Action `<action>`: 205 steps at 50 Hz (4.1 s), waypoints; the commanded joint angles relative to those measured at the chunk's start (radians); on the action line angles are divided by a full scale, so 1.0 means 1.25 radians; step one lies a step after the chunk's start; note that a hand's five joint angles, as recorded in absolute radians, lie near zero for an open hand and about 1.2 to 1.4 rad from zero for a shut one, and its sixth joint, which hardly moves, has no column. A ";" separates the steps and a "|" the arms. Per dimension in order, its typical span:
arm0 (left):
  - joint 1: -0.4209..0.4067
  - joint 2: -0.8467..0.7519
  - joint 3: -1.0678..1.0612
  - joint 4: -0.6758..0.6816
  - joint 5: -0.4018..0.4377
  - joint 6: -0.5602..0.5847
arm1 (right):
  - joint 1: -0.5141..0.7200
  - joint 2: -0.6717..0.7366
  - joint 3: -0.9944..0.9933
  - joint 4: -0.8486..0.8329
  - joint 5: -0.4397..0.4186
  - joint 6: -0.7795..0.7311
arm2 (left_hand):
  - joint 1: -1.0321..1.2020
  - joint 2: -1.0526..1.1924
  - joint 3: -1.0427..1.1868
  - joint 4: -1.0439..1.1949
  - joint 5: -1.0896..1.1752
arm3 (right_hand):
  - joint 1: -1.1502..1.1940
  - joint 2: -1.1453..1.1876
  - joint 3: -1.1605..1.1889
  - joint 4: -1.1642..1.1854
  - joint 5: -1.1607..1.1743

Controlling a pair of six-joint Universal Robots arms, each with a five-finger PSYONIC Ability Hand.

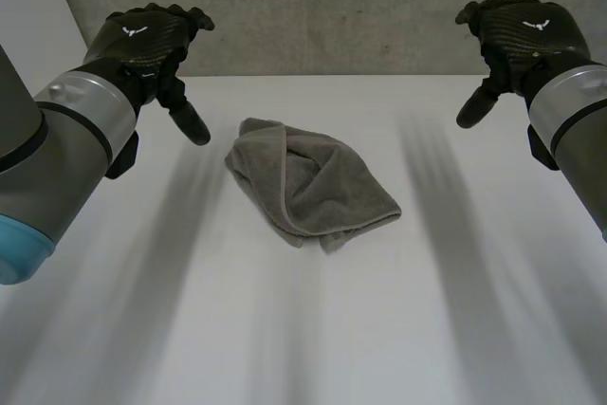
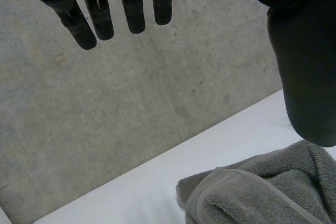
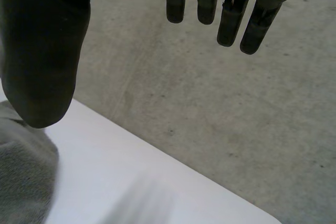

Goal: Fold the towel.

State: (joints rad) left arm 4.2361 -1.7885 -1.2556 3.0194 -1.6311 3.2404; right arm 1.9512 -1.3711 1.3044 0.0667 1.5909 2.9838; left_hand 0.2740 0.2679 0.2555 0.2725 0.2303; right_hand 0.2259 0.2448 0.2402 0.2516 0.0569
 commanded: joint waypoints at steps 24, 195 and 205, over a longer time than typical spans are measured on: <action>-0.002 -0.406 0.068 0.125 0.296 0.466 | 0.039 0.441 -0.083 -0.035 -0.144 -0.118 | -0.030 -0.025 -0.015 -0.028 -0.134 | 0.192 0.177 0.181 0.172 0.188; 0.105 0.085 -0.663 0.316 0.235 0.354 | 0.029 0.110 0.387 -0.160 -0.239 -0.217 | 0.114 0.119 0.128 0.115 0.009 | 0.258 0.243 0.247 0.238 0.254; 0.113 0.060 -0.694 0.321 0.230 0.439 | 0.065 0.174 0.367 -0.197 -0.239 -0.217 | 0.128 0.133 0.143 0.129 0.023 | 0.286 0.271 0.275 0.266 0.282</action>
State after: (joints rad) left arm 4.3714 -1.6918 -2.1143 3.4158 -1.3374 3.7510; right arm 2.0138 -1.2004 1.7809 -0.1653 1.2919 2.7123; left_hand 0.4987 0.5010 0.4879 0.5065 0.4772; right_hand 0.5778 0.5866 0.5837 0.5799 0.3885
